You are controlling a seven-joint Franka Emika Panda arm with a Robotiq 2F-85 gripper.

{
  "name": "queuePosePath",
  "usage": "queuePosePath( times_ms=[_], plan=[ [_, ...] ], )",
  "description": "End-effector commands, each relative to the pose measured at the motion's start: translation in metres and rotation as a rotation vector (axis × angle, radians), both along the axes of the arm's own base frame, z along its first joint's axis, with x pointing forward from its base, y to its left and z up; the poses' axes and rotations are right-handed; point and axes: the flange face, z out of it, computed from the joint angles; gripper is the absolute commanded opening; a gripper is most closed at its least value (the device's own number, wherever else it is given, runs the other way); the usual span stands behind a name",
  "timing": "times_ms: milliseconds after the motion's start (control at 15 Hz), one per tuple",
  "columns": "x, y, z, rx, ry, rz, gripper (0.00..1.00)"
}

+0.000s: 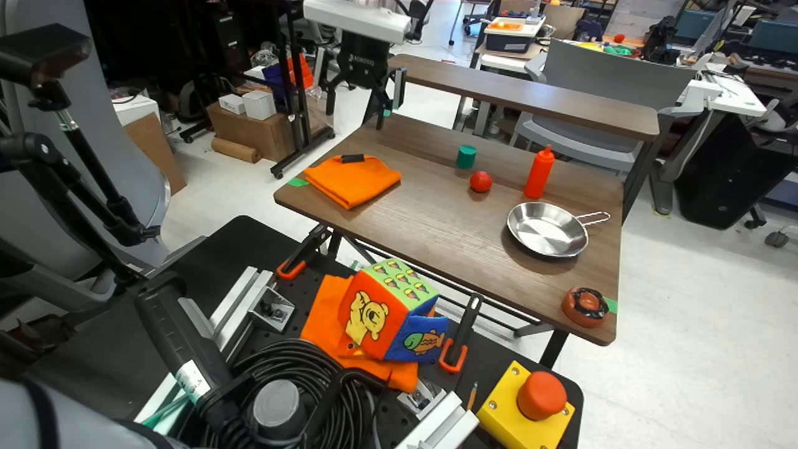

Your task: Move the orange towel to the left

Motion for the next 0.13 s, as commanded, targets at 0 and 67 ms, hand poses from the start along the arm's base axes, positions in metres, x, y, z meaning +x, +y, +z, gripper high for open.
queuePosePath(
  times_ms=[0, 67],
  plan=[
    [-0.0001, 0.0002, 0.0051, 0.000, -0.006, 0.000, 1.00],
    [-0.0006, 0.0012, 0.0012, 0.000, -0.001, 0.002, 1.00]
  ],
)
